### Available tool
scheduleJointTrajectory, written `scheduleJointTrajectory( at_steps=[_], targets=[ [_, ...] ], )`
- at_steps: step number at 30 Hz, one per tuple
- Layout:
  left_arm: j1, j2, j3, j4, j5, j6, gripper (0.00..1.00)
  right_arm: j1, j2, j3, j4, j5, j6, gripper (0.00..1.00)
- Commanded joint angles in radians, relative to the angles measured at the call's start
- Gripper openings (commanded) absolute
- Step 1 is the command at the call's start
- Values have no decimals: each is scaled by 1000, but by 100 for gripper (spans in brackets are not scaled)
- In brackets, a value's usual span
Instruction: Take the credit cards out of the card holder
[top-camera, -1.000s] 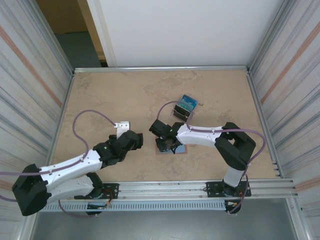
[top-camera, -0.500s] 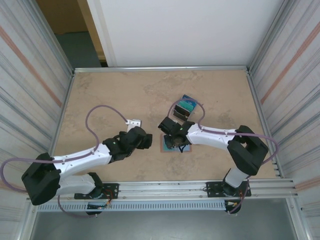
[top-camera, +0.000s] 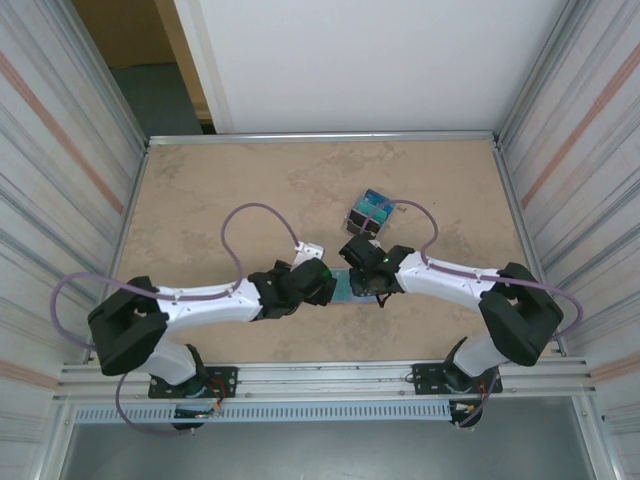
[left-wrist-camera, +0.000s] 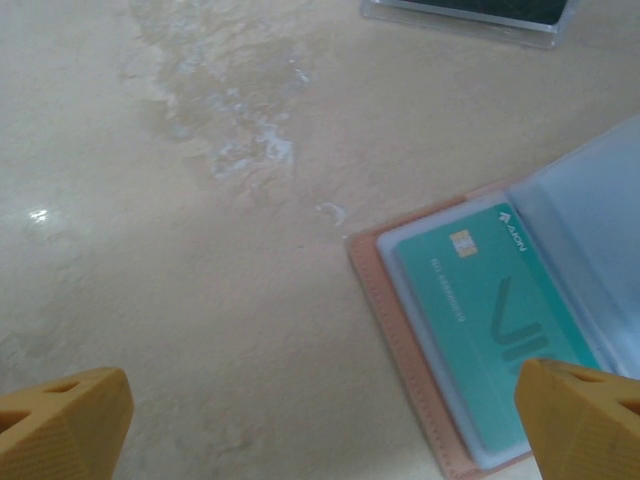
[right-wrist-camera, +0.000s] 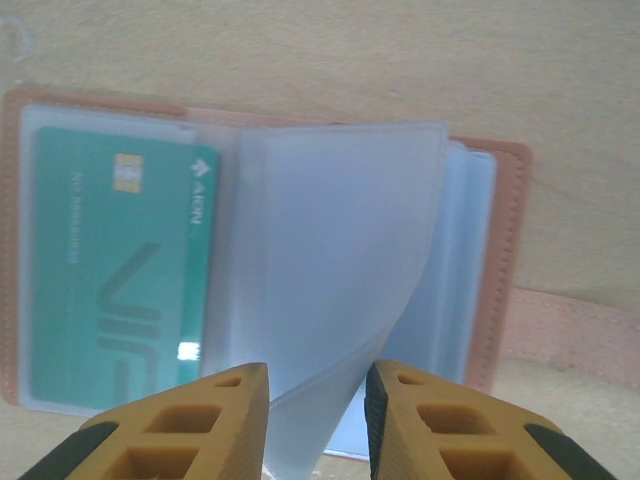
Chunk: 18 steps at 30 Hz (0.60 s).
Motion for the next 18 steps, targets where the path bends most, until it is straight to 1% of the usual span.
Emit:
scheduleJointTrajectory(
  at_steps=[1, 9, 15, 18],
  targets=[
    [-6, 48, 47, -22, -30, 21, 99, -32, -50, -44, 17, -9, 44, 31],
    [0, 127, 75, -26, -1, 8, 99, -116, -129, -125, 57, -72, 59, 29],
    [33, 151, 58, -8, 57, -27, 99, -140, -212, -127, 62, -110, 55, 27],
    [42, 162, 55, 0, 73, -33, 99, -146, -235, -123, 83, -161, 48, 26]
  ],
)
